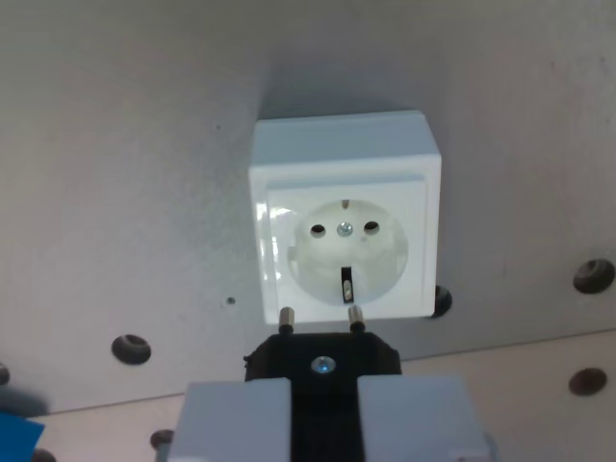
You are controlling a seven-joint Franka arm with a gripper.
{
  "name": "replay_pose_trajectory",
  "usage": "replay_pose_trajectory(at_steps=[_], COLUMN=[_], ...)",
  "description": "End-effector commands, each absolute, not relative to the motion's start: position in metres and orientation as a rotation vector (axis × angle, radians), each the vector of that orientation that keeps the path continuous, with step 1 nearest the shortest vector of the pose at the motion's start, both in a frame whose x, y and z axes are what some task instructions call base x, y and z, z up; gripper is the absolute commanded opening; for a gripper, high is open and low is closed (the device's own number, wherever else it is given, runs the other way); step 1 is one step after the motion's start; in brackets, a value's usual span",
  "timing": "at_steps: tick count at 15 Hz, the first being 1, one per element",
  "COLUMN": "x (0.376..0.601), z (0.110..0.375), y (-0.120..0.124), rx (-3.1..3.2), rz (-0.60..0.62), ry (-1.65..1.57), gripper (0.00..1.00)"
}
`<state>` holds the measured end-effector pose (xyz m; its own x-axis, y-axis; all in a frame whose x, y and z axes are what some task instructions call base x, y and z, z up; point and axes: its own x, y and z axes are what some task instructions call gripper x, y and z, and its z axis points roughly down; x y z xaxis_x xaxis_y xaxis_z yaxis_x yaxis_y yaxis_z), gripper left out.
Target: Move above the white socket
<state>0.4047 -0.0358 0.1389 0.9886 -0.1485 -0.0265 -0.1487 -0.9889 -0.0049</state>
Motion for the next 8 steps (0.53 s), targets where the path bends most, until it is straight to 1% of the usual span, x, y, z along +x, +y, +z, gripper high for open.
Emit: replay_pose_trajectory(at_steps=[1, 4, 8], x=[0.401, 0.399, 0.396], z=[0.122, 0.113, 0.108], y=[-0.043, -0.046, -0.047], rx=[-3.151, -3.156, -3.159], rz=[-0.108, -0.107, -0.115], ry=[0.177, 0.173, 0.183], gripper=[0.0, 0.0, 0.0])
